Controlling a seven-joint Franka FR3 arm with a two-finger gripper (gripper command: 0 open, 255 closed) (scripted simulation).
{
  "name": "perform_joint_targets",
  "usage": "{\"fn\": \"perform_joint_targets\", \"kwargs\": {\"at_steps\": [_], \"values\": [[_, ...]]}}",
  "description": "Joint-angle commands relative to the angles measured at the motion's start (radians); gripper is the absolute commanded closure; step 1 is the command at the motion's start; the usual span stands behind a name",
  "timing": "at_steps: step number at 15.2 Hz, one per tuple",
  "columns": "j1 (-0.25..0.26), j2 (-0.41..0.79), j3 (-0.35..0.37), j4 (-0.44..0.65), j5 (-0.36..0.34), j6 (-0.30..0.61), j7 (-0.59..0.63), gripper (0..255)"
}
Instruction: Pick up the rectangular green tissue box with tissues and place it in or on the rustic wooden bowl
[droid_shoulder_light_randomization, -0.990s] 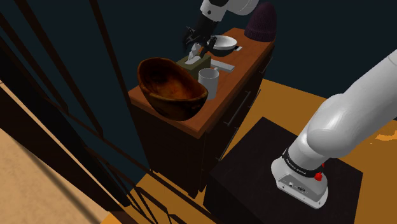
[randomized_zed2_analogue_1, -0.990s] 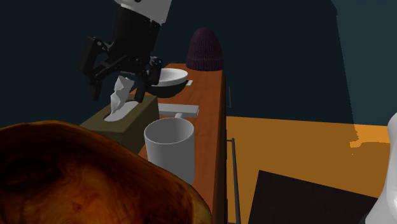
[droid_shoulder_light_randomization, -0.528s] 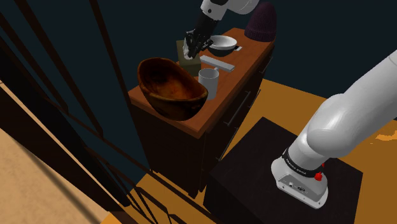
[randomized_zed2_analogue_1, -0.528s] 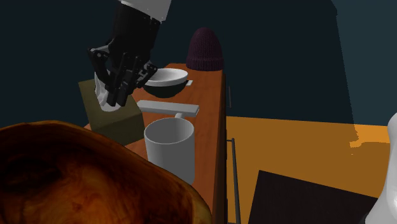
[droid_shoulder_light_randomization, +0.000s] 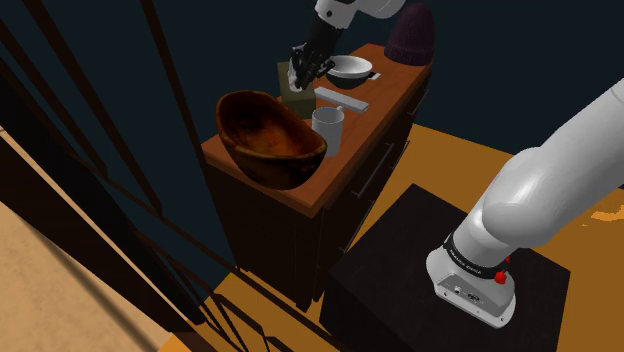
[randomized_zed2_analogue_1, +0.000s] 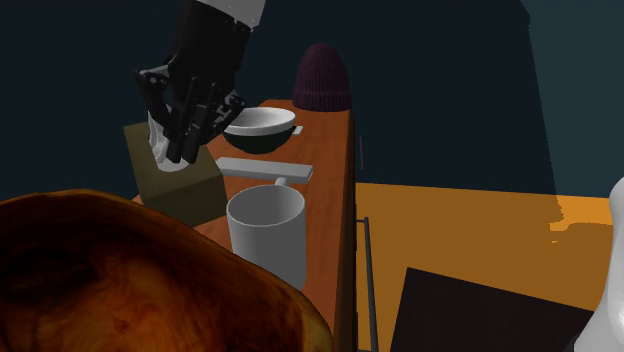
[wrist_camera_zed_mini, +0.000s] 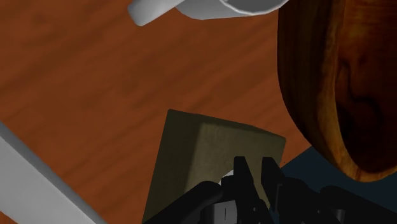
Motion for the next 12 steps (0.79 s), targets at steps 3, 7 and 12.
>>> {"fn": "perform_joint_targets", "kwargs": {"at_steps": [3,7,12], "values": [[-0.003,-0.009,-0.001,0.044,-0.012,-0.052,0.018,255],[-0.005,-0.013,-0.002,0.092,-0.021,-0.103,0.035,255],[-0.007,-0.014,-0.003,0.156,-0.032,-0.166,0.055,255]]}}
